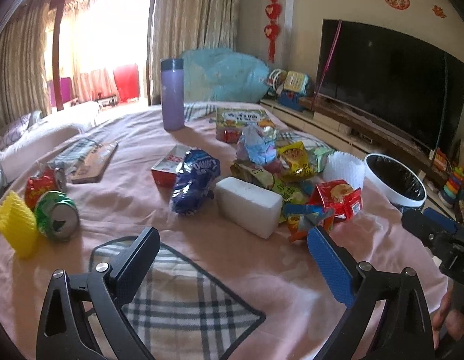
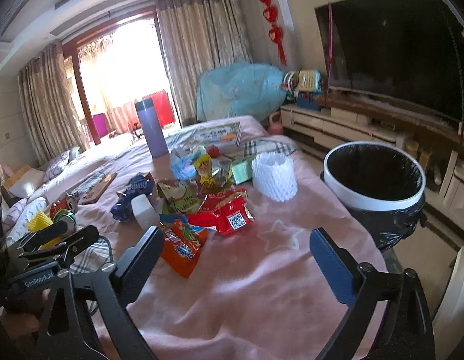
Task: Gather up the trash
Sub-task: 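Grasp the white foam block with the left tool while the right tool grasps the red snack bag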
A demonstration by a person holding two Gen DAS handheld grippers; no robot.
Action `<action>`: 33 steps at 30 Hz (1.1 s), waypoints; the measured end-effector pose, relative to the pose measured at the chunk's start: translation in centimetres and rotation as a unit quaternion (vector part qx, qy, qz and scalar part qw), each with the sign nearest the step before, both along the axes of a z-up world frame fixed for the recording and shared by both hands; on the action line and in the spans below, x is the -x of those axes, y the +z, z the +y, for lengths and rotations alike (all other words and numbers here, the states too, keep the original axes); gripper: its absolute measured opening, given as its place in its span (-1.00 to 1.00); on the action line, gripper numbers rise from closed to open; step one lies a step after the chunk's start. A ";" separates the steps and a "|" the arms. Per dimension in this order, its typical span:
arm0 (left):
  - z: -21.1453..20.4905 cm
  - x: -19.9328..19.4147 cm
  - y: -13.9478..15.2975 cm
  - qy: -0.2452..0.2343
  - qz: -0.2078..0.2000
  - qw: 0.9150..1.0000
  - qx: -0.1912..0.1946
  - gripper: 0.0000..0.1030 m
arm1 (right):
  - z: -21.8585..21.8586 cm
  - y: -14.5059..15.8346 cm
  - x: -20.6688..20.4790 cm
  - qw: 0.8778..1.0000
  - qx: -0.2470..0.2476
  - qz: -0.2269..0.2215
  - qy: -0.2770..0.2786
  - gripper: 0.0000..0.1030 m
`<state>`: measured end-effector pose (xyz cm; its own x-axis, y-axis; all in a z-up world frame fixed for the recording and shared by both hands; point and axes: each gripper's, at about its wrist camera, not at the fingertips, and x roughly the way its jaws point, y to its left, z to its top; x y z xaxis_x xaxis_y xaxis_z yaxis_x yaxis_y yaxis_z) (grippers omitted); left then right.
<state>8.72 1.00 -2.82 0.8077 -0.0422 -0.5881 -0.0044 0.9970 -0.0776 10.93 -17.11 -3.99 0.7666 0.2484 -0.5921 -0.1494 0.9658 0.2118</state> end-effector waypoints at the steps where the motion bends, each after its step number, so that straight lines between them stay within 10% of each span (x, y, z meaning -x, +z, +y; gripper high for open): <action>1: -0.1 -0.6 0.0 -0.001 0.007 1.000 0.001 0.90 | 0.0 -0.2 -0.4 1.000 -0.002 0.007 0.003 0.81; 19: -1.8 -10.7 -2.6 0.013 0.090 0.996 -0.007 0.79 | 0.7 -4.6 -8.4 0.993 -0.020 0.110 0.045 0.66; 26: -1.8 -10.9 -3.1 -0.019 0.098 0.995 0.017 -0.14 | 0.8 -5.3 -8.8 0.989 -0.027 0.123 0.070 -0.43; 27: -1.9 -10.7 -3.0 -0.019 0.094 0.995 0.012 -0.23 | 0.8 -5.2 -8.7 0.990 -0.028 0.120 0.072 -0.93; 33: -1.7 -8.2 -1.6 -0.033 0.062 0.997 0.020 -0.37 | -0.1 -3.5 -7.4 0.992 -0.040 0.097 0.075 -0.98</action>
